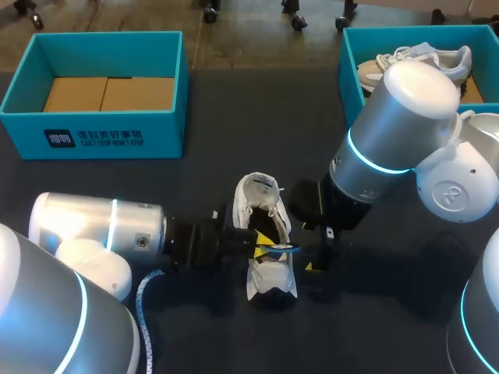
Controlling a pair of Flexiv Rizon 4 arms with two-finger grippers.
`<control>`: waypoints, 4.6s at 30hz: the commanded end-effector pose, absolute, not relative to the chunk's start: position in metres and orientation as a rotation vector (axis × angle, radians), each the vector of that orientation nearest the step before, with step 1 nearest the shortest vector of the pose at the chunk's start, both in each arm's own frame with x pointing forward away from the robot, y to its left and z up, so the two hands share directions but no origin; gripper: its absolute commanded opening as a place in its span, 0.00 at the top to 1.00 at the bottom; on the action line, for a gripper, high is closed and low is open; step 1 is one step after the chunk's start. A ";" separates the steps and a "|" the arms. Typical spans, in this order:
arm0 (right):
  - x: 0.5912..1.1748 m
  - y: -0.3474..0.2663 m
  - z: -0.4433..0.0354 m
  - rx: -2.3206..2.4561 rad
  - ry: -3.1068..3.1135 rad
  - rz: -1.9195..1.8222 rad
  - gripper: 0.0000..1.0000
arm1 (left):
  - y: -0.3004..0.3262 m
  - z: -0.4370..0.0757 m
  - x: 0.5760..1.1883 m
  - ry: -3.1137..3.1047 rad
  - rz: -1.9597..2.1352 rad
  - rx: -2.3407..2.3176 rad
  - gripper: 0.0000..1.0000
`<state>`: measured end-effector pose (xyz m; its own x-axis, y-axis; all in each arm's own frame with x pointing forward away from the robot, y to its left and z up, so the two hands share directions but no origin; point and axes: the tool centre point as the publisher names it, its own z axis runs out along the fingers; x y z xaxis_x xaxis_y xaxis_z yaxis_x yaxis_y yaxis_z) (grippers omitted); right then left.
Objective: Take the shoe out of the shoebox, open the shoe tongue, remove and reinsert the insole, then place the shoe into the shoebox
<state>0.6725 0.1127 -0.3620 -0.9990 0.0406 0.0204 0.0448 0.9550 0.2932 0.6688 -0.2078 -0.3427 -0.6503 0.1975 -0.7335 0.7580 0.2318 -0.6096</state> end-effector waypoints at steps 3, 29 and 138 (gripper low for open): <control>0.672 0.114 -0.364 -0.069 -3.095 -0.463 0.00 | -0.203 -0.329 0.658 1.992 -1.432 0.873 0.42; 0.672 0.114 -0.364 -0.069 -3.095 -0.463 0.00 | -0.198 -0.351 0.669 1.949 -1.279 0.900 1.00; 0.672 0.114 -0.364 -0.069 -3.095 -0.463 0.00 | -0.195 -0.319 0.655 2.037 -1.279 0.992 0.55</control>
<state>0.6725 0.1127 -0.3620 -0.9990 0.0406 0.0204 0.0448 0.9550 0.2932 0.6554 -0.2012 -0.3266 -0.5853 0.2865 -0.7585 0.8082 0.2815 -0.5173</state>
